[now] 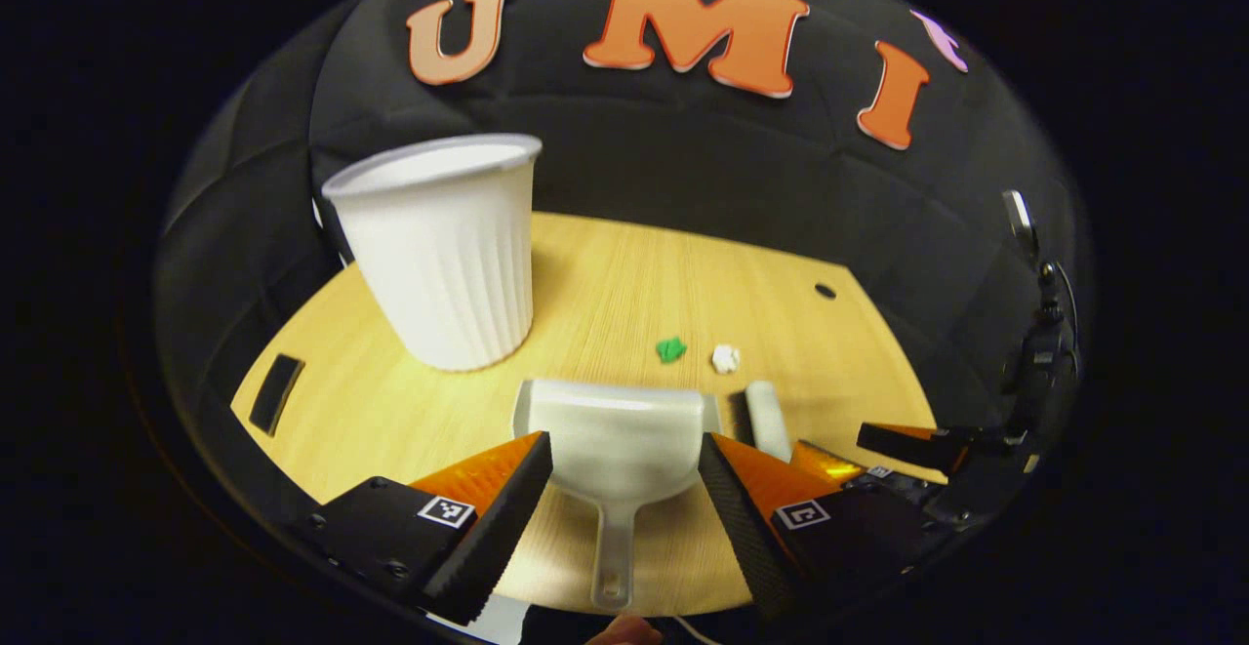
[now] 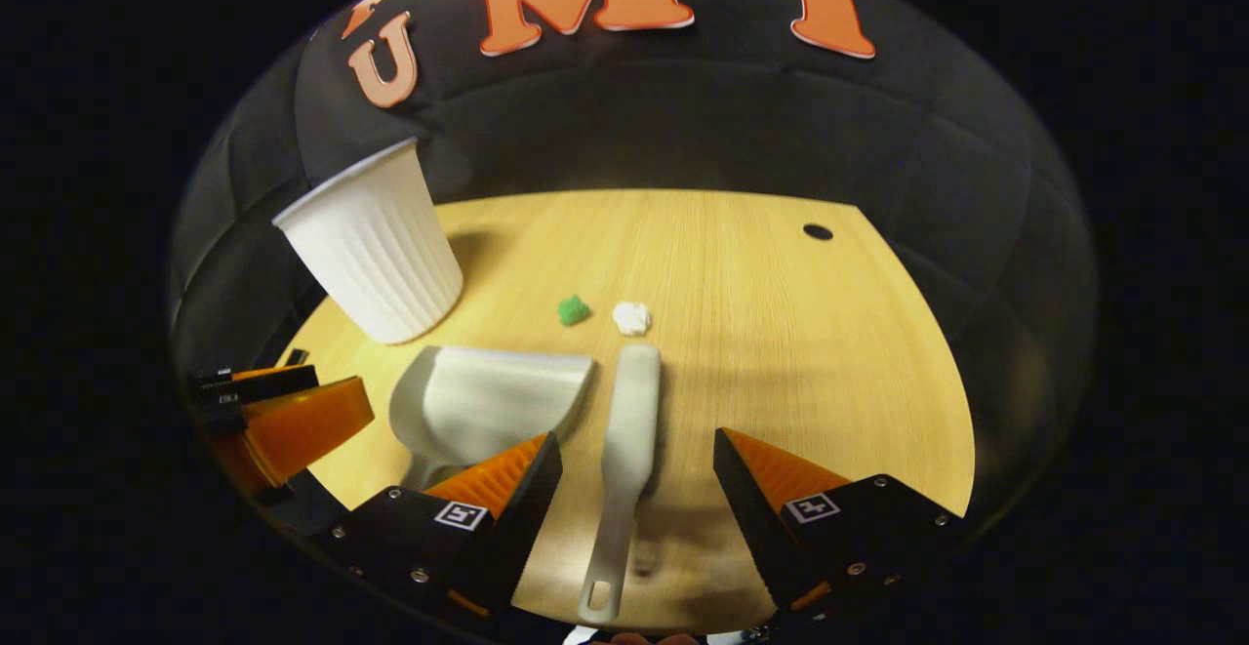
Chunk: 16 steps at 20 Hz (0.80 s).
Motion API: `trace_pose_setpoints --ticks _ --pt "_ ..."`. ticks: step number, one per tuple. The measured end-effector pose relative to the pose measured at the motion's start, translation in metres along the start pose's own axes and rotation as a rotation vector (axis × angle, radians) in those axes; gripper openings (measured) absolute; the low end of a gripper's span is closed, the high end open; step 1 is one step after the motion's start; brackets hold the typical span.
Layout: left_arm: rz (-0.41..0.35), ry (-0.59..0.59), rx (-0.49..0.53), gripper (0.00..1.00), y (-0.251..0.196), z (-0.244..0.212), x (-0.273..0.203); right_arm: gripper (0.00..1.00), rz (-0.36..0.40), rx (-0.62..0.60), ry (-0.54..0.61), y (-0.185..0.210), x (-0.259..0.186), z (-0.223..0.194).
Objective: Pick up the small broom and dustpan from the desktop, sweep the trash into the dustpan with the broom, and then empty the trash into the garbage bin.
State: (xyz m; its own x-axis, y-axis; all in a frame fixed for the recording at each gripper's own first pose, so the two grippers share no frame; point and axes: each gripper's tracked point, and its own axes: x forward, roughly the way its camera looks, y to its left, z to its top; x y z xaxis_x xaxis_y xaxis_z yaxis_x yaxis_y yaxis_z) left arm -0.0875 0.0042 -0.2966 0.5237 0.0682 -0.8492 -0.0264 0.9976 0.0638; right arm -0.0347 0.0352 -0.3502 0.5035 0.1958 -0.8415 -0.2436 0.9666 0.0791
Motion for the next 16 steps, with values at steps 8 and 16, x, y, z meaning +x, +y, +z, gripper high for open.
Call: trace_pose_setpoints --ticks 8,16 --pt "-0.058 0.389 0.004 0.98 0.001 -0.036 0.004 0.95 -0.069 -0.013 0.228 0.005 0.042 -0.033" --pt "-0.096 0.546 0.002 0.94 0.002 -0.044 0.026 0.93 -0.129 -0.041 0.329 0.012 0.064 -0.042"
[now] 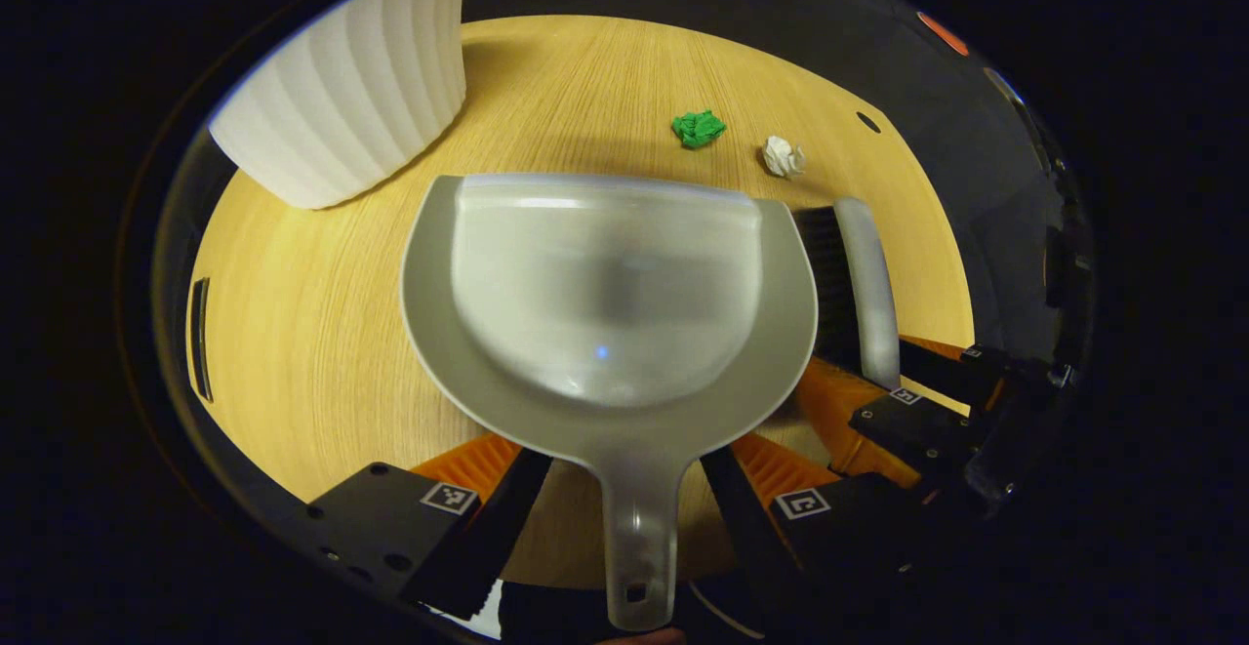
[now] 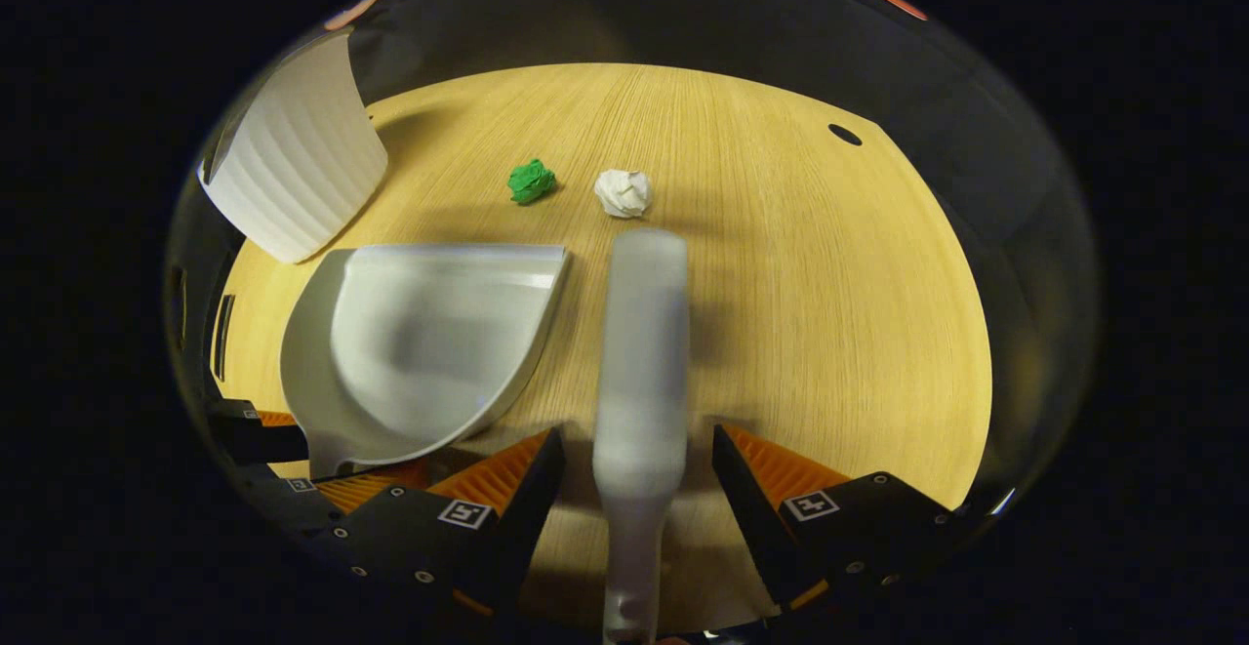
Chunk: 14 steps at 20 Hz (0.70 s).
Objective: Pick up the small broom and dustpan from the desktop, sweep the trash into the dustpan with the broom, and then empty the trash into the garbage bin.
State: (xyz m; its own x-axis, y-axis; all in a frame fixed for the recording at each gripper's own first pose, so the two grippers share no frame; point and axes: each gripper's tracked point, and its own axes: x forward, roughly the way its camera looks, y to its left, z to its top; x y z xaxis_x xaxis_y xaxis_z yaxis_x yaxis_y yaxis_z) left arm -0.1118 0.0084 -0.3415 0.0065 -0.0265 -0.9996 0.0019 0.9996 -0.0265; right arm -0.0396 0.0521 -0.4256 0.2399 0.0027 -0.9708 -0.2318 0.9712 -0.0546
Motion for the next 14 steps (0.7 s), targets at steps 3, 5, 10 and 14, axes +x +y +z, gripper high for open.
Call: trace_pose_setpoints --ticks 3,5,10,14 --pt "0.019 0.012 0.020 0.84 0.005 0.003 -0.004 0.82 0.008 0.013 0.026 0.005 0.004 0.000" --pt "0.021 0.025 0.023 0.71 0.004 0.001 -0.006 0.60 0.005 0.027 0.028 0.004 0.005 0.001" --pt "0.027 0.059 0.051 0.37 0.007 -0.001 -0.006 0.40 0.000 0.045 0.048 0.002 0.004 0.002" --pt "0.011 0.059 0.106 0.34 0.010 0.004 -0.004 0.33 0.030 0.081 0.052 -0.006 0.006 0.010"
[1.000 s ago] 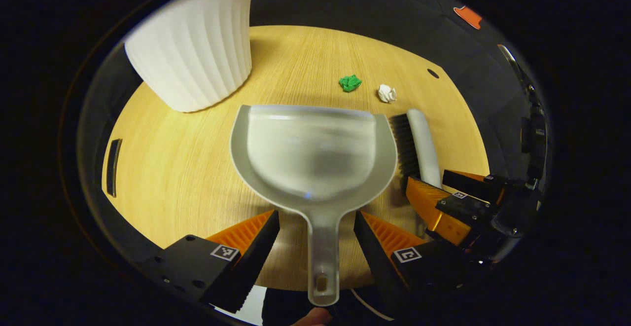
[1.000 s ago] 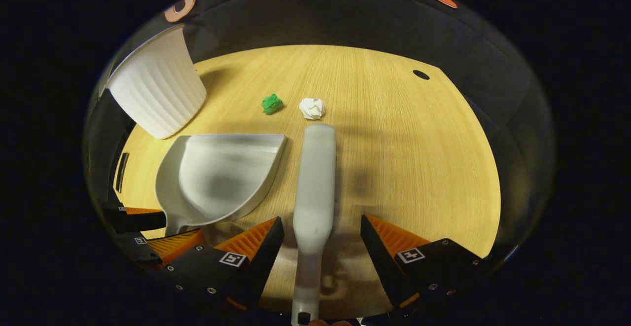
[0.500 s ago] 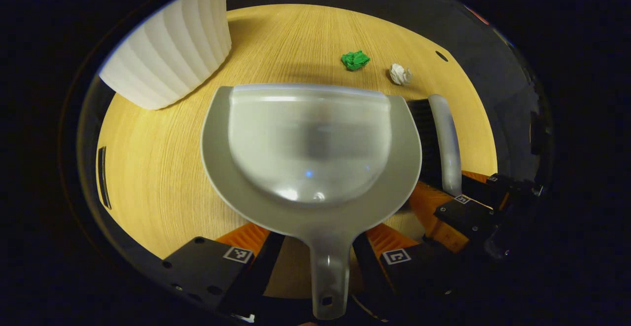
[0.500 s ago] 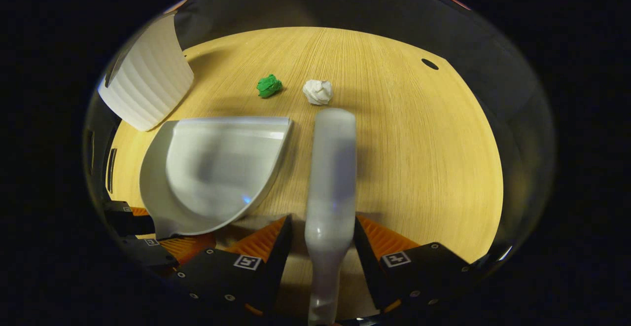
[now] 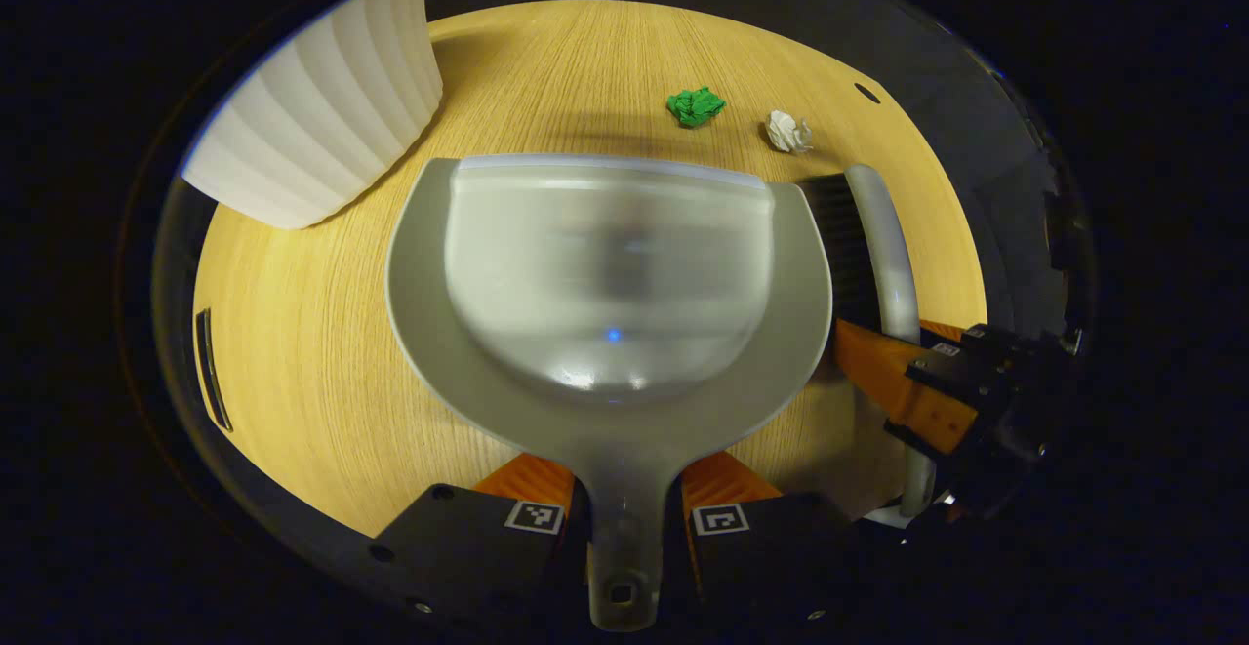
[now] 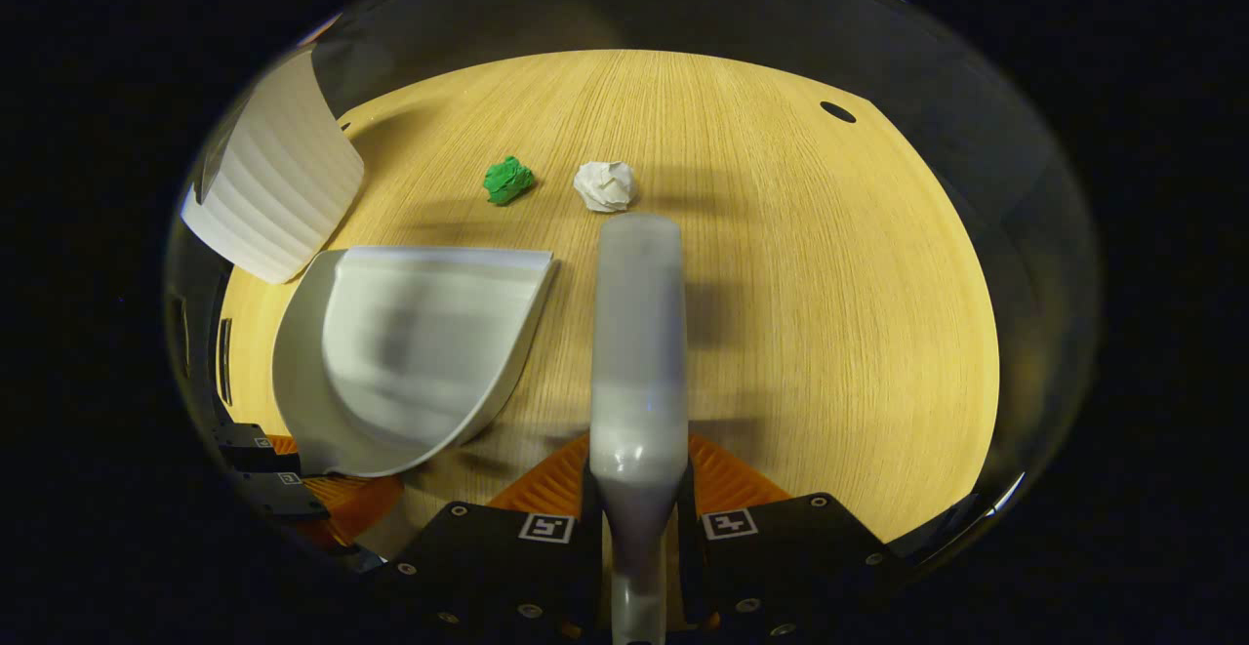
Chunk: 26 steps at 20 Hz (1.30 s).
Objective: Pick up the small broom and dustpan from the desktop, sweep the trash into the dustpan with the broom, and then empty the trash into the garbage bin.
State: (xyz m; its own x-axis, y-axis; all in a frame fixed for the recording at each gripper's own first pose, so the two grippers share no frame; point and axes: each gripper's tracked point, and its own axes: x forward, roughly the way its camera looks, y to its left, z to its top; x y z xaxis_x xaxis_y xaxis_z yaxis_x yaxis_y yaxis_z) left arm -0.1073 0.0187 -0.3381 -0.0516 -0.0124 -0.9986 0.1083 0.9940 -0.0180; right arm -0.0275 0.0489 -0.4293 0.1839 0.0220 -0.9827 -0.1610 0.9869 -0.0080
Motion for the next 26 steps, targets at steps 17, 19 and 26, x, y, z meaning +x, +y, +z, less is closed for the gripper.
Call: trace_pose_setpoints --ticks 17,19,26 --pt "-0.042 0.192 0.712 0.32 0.054 0.064 0.045 0.30 0.051 -0.442 0.043 -0.048 0.033 0.146" --pt "-0.082 0.205 0.732 0.31 0.058 0.062 0.035 0.30 0.077 -0.533 0.084 -0.034 0.037 0.144" --pt "-0.137 0.199 0.812 0.32 0.064 0.063 0.034 0.30 0.346 -0.672 0.207 0.039 0.013 0.117"
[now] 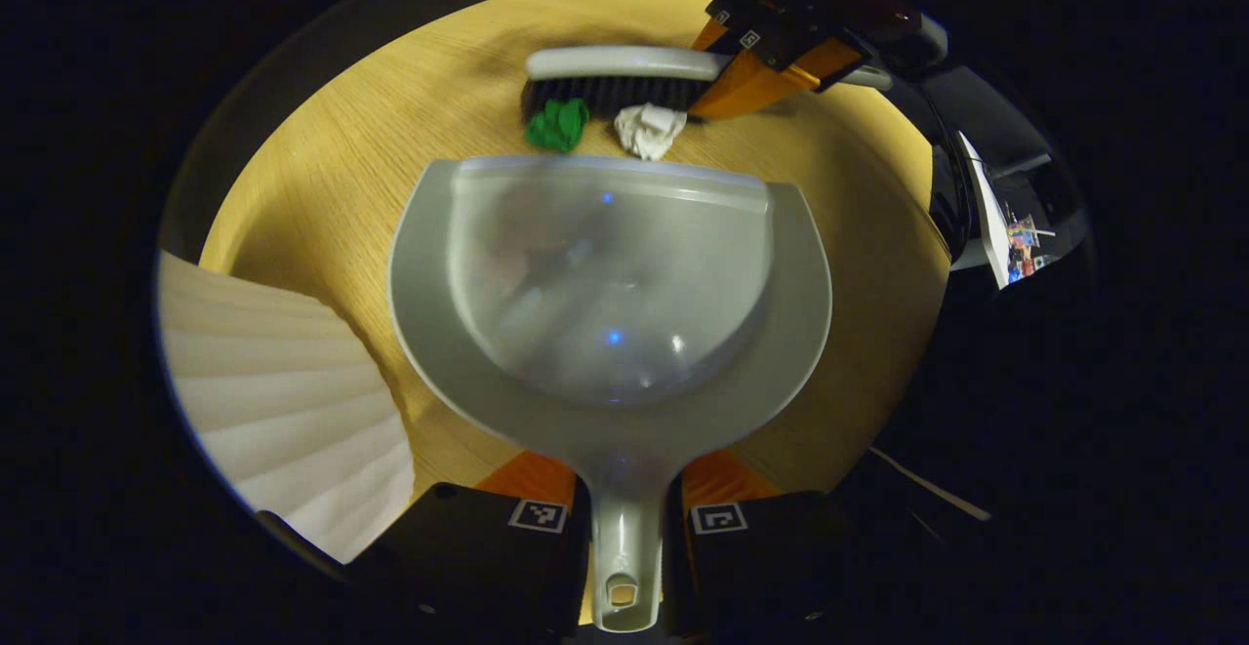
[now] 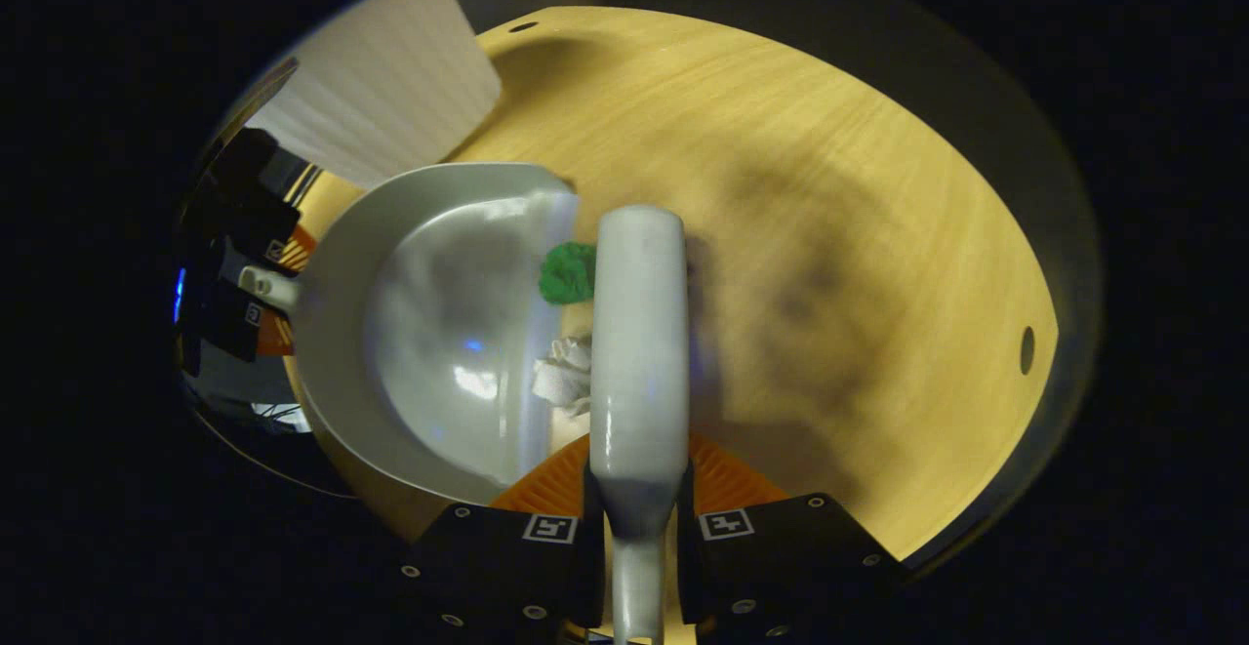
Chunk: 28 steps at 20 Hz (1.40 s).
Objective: Pick up the small broom and dustpan from the desktop, sweep the trash into the dustpan with the broom, and then empty the trash into the garbage bin.
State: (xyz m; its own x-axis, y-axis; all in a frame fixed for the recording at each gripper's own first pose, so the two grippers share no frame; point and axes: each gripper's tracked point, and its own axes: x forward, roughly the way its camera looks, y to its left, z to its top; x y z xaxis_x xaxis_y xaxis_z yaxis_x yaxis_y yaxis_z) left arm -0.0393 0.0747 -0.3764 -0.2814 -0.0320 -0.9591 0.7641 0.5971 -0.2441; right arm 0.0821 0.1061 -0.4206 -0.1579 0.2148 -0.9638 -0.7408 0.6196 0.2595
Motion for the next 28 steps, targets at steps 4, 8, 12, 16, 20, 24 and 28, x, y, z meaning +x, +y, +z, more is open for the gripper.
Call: trace_pose_setpoints --ticks 4,8,12,16,20,24,28 --pt "-0.018 -0.014 -0.011 0.32 -0.001 0.000 -0.001 0.30 0.116 -0.044 0.024 0.030 -0.009 0.004" --pt "-0.023 -0.027 -0.048 0.32 -0.004 0.004 -0.001 0.31 0.101 0.022 -0.011 0.026 -0.011 0.010" --pt "-0.007 -0.107 -0.187 0.32 -0.014 0.006 -0.002 0.30 0.036 0.191 -0.078 -0.005 -0.020 0.011" --pt "0.014 -0.129 -0.352 0.31 -0.031 0.007 -0.001 0.30 -0.048 0.334 -0.111 -0.029 -0.029 -0.012" --pt "0.033 -0.161 -0.565 0.31 -0.061 0.018 0.001 0.30 -0.157 0.517 -0.124 -0.036 -0.030 -0.045" --pt "0.079 -0.210 -0.735 0.31 -0.080 0.033 0.005 0.30 -0.179 0.698 -0.126 -0.012 -0.022 -0.076" --pt "0.107 -0.234 -0.712 0.31 -0.085 0.032 -0.005 0.30 -0.214 0.772 -0.121 -0.005 -0.009 -0.098"
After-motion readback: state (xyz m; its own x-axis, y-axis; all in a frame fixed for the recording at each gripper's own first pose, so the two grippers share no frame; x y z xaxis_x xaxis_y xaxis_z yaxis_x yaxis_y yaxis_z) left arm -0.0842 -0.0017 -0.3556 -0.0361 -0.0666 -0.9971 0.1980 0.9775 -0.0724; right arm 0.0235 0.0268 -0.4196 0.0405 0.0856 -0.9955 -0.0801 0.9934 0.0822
